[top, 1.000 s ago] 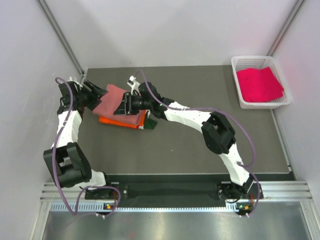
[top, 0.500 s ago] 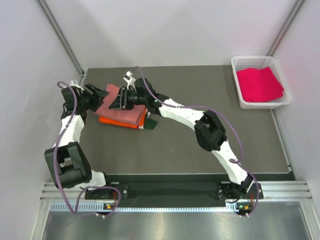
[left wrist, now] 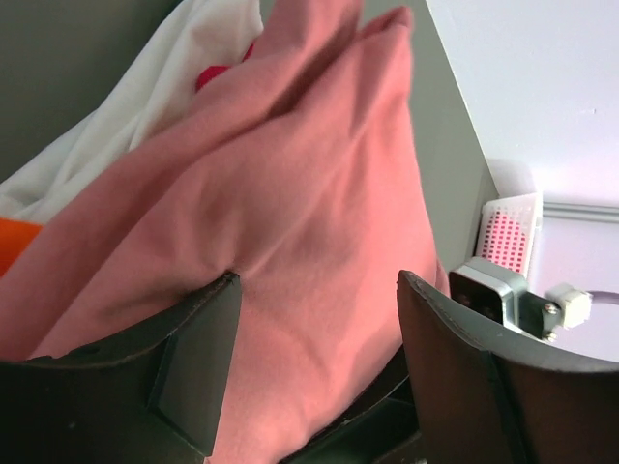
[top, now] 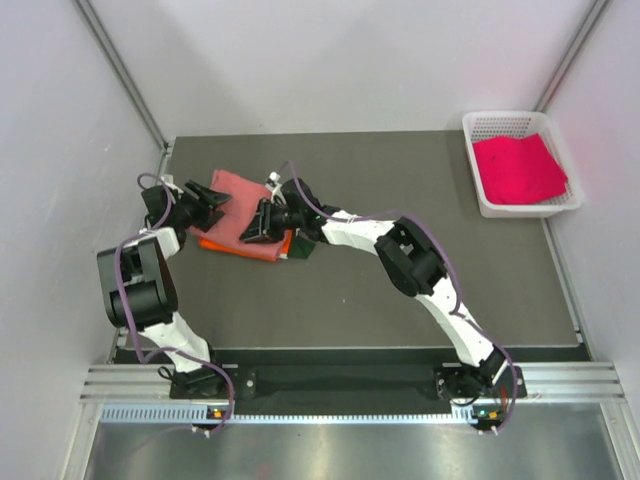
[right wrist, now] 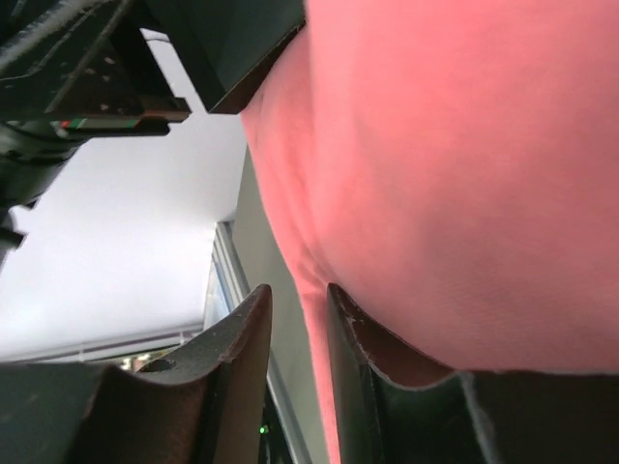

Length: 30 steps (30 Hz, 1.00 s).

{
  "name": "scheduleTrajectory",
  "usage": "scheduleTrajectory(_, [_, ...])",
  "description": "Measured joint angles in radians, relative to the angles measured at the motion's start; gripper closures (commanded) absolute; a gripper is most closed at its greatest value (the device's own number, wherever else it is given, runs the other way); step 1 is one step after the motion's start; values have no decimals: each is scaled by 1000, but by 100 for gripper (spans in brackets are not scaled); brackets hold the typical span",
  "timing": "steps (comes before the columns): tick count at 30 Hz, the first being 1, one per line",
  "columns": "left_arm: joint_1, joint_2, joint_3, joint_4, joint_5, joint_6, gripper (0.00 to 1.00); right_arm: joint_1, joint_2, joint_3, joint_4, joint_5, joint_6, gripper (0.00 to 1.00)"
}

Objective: Fold and stack the t-shirts
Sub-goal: Neatly place the folded tshirt to the corner, then reset both grippers

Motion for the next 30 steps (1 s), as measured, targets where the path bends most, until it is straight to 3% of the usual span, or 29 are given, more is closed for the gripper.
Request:
scheduleTrajectory(9, [-2, 67, 11, 51, 11, 6, 29, -123, -100, -138, -16, -56, -37, 64])
scheduleTrajectory(14, [-18, 29, 37, -15, -26, 39, 27, -225, -235, -230, -105, -37, -126, 52])
scheduleTrajectory(21, [-130, -169, 125, -198, -171, 146, 25, -327, -588, -447, -212, 13, -301, 47])
scheduleTrajectory(30, [-395, -384, 171, -308, -333, 215, 25, -457, -1072, -817, -232, 145, -478, 46])
